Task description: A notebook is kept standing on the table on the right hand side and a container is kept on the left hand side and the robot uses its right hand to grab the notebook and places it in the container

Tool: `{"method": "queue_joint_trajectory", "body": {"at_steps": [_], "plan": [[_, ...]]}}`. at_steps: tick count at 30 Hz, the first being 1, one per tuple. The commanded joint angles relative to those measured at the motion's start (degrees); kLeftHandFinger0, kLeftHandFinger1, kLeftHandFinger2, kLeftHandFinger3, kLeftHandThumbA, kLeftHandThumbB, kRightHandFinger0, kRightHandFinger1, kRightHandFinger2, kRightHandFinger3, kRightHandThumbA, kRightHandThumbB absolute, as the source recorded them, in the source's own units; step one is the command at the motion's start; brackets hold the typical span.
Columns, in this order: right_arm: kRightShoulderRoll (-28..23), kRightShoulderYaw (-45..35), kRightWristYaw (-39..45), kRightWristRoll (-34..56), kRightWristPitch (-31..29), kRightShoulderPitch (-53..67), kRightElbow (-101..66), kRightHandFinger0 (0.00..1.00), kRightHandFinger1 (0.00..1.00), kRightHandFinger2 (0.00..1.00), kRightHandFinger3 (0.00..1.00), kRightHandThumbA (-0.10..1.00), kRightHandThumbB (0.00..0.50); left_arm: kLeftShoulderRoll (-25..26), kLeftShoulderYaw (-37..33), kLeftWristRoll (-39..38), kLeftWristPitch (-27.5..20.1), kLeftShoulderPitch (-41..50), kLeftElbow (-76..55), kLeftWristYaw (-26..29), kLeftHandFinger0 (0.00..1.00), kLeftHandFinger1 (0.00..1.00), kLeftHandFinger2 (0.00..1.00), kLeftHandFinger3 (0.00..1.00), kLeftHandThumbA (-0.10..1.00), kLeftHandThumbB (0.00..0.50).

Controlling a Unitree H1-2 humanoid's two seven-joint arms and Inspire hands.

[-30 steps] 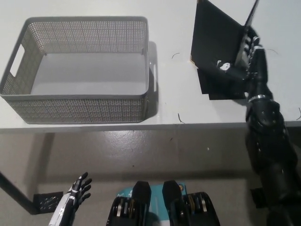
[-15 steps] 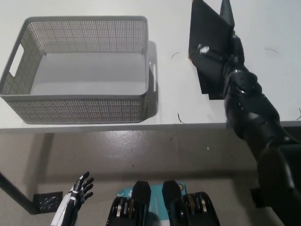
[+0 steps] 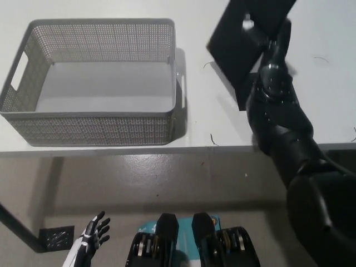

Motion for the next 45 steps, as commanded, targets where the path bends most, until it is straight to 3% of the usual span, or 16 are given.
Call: {"method": "queue_joint_trajectory", "body": {"at_steps": [1,9,16,19,23,26,27,31,37,38,39,40,41,42,43,45], "plan": [[1.0,1.1,-1.7,-0.2,-3.6,-3.7,-9.4,0.0,0.0,0.37,0.47,-0.1,0.103,1.0,-0.1,0.1,-2.9,0.5,-0.1,-1.1,1.0,1.0,1.0,1.0,1.0,0.151],[3.8,0.3,1.0,3.2,1.3,-2.2,-22.4,0.0,0.08,0.54,0.6,-0.1,0.109,0.9,-0.9,0.4,-2.4,0.9,-0.5,-1.4,1.0,1.0,1.0,1.0,1.0,0.137],[7.0,4.3,1.2,0.5,2.0,-3.3,-24.6,0.0,0.04,0.46,0.6,-0.1,0.106,0.7,-1.6,1.0,-1.7,0.9,-0.1,-1.3,1.0,1.0,1.0,1.0,1.0,0.15],[8.7,7.9,-2.6,-4.6,2.8,-4.9,-19.5,0.0,0.0,0.3,0.43,-0.1,0.114,0.6,-1.7,1.0,-1.0,1.0,-0.6,-1.1,1.0,1.0,1.0,1.0,1.0,0.147],[10.3,9.1,-2.4,-3.5,1.3,-7.2,-12.4,0.0,0.0,0.36,0.41,-0.1,0.111,0.9,-2.0,0.4,-1.4,0.2,0.0,-1.9,1.0,1.0,1.0,1.0,1.0,0.138],[11.8,10.9,-2.6,-4.2,1.1,-10.1,-3.6,0.0,0.04,0.46,0.49,-0.1,0.102,1.2,-2.2,0.1,-0.8,0.0,-0.4,-2.6,1.0,1.0,1.0,1.0,1.0,0.12],[12.6,11.6,-2.6,-4.5,1.0,-10.9,-1.1,0.0,0.05,0.49,0.51,-0.1,0.095,1.4,-2.3,0.6,0.0,0.1,-0.7,-2.5,1.0,1.0,1.0,1.0,1.0,0.146],[13.4,13.8,-3.0,-5.5,0.6,-13.0,3.9,0.0,0.06,0.5,0.54,-0.1,0.094,1.0,-2.5,0.8,-0.6,-1.1,0.7,-2.5,1.0,1.0,1.0,1.0,1.0,0.172],[14.8,17.6,-2.6,-6.8,-0.1,-14.2,9.2,0.0,0.03,0.48,0.49,-0.1,0.117,1.1,-3.0,1.5,-0.3,-0.9,-0.5,-2.3,1.0,1.0,1.0,1.0,1.0,0.15],[14.6,18.0,-0.9,-6.6,-1.2,-13.6,9.5,0.05,0.15,0.62,0.7,0.0,0.134,1.2,-3.2,1.9,0.0,-1.0,-0.7,-2.2,1.0,1.0,1.0,1.0,1.0,0.151],[14.5,18.1,-0.1,-6.5,-1.6,-13.4,9.5,0.02,0.15,0.58,0.7,0.16,0.144,1.3,-3.2,1.9,0.1,-1.0,-0.7,-2.2,1.0,1.0,1.0,1.0,1.0,0.153],[14.0,18.6,2.1,-6.4,-2.1,-12.8,9.5,0.32,0.48,0.85,1.0,0.37,0.226,1.4,-3.2,2.0,0.1,-1.0,-0.5,-2.1,1.0,1.0,1.0,1.0,1.0,0.164],[13.5,19.2,4.7,-6.5,-2.1,-12.3,9.4,0.8,1.0,1.0,1.0,0.62,0.342,1.4,-3.3,2.0,0.1,-1.0,-0.5,-2.2,1.0,1.0,1.0,1.0,1.0,0.169],[12.9,19.3,9.6,-5.7,-1.8,-12.0,9.4,1.0,1.0,1.0,1.0,0.7,0.395,1.4,-3.3,2.0,0.1,-1.1,-0.4,-2.2,1.0,1.0,1.0,1.0,1.0,0.182],[12.3,19.1,13.2,-4.8,-1.1,-11.9,9.3,1.0,1.0,1.0,1.0,0.78,0.454,1.6,-3.4,2.0,0.2,-1.2,-0.3,-2.2,1.0,1.0,1.0,1.0,1.0,0.192],[11.3,19.7,16.6,-5.1,0.3,-11.9,9.1,1.0,1.0,1.0,1.0,0.9,0.494,1.8,-3.5,1.9,0.7,-1.0,-0.8,-2.5,1.0,1.0,1.0,1.0,1.0,0.176]]}}
